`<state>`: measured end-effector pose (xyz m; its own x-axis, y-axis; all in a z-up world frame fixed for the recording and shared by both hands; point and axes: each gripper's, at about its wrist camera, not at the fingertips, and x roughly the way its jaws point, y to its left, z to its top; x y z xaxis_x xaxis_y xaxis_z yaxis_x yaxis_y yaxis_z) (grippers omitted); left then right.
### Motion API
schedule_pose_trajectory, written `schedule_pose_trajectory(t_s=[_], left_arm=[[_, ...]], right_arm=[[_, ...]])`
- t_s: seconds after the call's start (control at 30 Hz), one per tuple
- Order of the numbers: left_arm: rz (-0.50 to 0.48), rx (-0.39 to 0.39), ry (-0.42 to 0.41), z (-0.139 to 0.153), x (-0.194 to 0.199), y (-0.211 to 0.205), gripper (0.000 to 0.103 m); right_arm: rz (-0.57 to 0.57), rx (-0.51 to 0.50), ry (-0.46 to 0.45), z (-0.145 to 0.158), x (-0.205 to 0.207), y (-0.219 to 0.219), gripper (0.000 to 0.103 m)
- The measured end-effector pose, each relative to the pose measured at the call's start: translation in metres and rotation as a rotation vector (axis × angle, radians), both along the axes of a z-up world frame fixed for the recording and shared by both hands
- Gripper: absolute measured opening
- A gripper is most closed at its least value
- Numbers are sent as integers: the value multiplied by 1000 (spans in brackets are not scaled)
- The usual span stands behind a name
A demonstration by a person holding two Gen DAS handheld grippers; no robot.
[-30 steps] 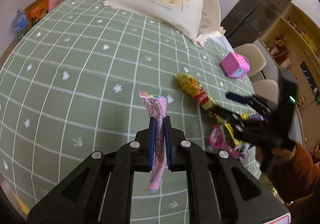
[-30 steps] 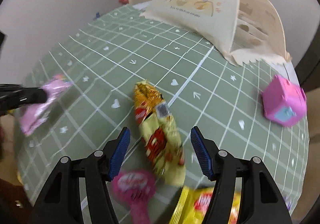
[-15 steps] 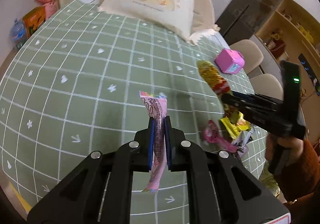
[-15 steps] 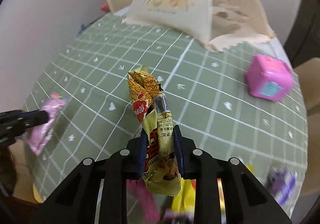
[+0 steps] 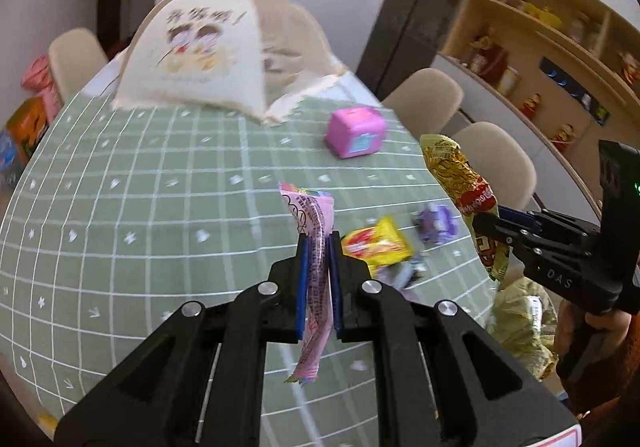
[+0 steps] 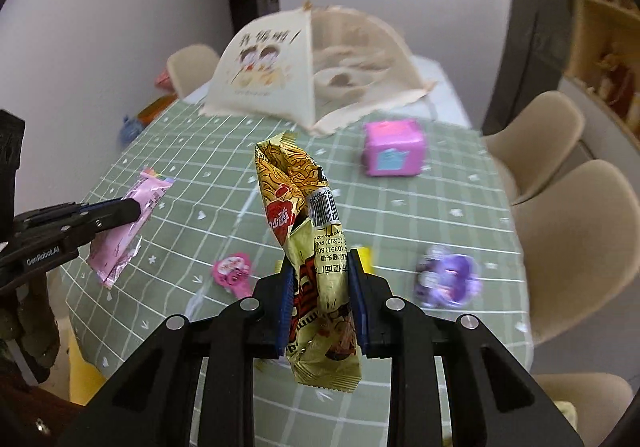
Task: Collect trash
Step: 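Carry both items to the yellow trash bag and open both grippers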
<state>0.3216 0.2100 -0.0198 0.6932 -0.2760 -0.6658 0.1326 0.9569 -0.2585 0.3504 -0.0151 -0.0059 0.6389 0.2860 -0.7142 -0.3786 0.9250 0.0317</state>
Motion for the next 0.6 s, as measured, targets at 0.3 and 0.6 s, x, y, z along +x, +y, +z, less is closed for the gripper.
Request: schedule_pose_trajectory(t_s=[0.3, 0.6], left_arm=[[-138, 16, -96, 41, -25, -104, 8], [-315, -26, -118, 52, -46, -212, 8]], right_arm=[[-137, 18, -102, 30, -65, -92, 25], [-304, 28, -156, 39, -129, -192, 25]])
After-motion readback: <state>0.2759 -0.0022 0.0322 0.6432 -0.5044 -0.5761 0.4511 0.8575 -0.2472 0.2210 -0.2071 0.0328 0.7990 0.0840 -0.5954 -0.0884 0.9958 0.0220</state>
